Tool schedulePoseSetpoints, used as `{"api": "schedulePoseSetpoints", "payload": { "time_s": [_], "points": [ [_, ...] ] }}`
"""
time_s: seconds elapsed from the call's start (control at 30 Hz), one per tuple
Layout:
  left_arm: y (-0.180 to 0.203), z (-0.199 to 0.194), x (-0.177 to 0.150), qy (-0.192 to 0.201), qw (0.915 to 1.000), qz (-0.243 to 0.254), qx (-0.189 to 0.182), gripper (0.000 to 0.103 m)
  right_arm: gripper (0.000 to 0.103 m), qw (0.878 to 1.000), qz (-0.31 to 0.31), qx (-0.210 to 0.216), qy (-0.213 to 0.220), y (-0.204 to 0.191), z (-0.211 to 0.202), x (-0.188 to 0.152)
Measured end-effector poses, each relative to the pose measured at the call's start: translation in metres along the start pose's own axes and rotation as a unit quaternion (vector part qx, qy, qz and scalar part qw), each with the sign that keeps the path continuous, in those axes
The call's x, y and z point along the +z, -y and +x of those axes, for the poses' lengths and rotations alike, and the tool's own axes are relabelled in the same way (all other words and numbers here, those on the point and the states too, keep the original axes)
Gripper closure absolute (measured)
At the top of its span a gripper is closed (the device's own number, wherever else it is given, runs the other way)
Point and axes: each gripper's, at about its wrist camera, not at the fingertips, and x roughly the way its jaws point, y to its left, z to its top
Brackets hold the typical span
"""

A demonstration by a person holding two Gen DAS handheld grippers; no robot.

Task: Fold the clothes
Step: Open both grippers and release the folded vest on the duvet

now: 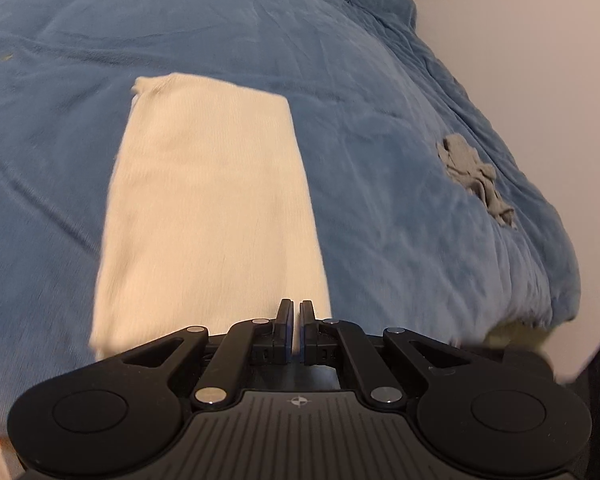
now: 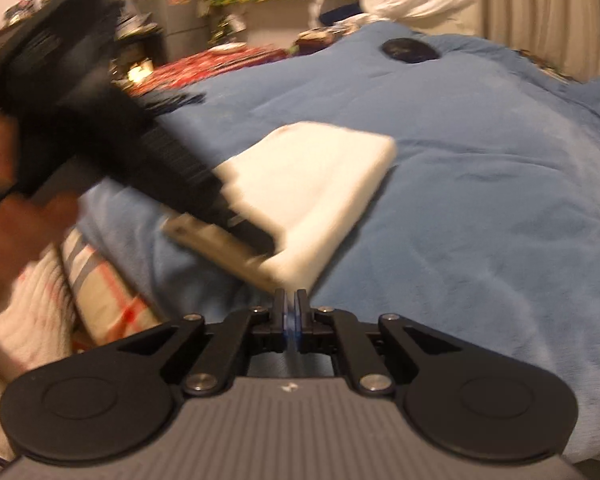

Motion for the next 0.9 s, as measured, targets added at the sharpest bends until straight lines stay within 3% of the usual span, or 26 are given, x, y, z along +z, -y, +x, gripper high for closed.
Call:
{"api": "schedulePoseSetpoints", "payload": {
  "time_s": [0.1,0.17,0.23,0.4,0.53,0.6,0.63,0.73,0.9],
  "points": [
    [-0.003,-0.012,-0.010,0.000,1.0000,0.001,0.002,0.102,0.093,1.000,0.023,-0.019,0.007,0.002,0.000,0.005],
    [-0.006,-0.023,-0.013,0.006,1.0000,0.007,0.001,0.102,0.077,1.000,0.017,-0.022,0.010,-0.006,0.001,0.004],
    [-0.008,-0.037,-0.016,0.020,0.9994,0.027,0.010,0.100,0.074,0.999,0.009,-0.029,0.009,-0.016,0.003,0.001],
    [-0.020,-0.066,-0.029,0.060,0.9931,0.084,0.056,0.094,0.074,0.996,0.035,-0.077,0.014,-0.031,0.015,-0.004],
    [-0.037,-0.073,-0.045,0.088,0.9848,0.104,0.107,0.082,0.075,0.990,0.066,-0.123,0.030,-0.039,0.032,-0.008],
    [-0.046,-0.072,-0.052,0.098,0.9829,0.104,0.116,0.079,0.081,0.985,0.095,-0.130,0.058,-0.042,0.031,-0.011],
    [-0.050,-0.070,-0.055,0.103,0.9818,0.105,0.119,0.077,0.089,0.982,0.110,-0.133,0.071,-0.043,0.030,-0.012],
    [-0.054,-0.064,-0.058,0.115,0.9799,0.106,0.123,0.078,0.096,0.976,0.132,-0.151,0.088,-0.045,0.031,-0.013],
    [-0.049,-0.053,-0.057,0.139,0.9753,0.129,0.113,0.076,0.096,0.973,0.145,-0.156,0.084,-0.043,0.039,-0.011]
  ]
}}
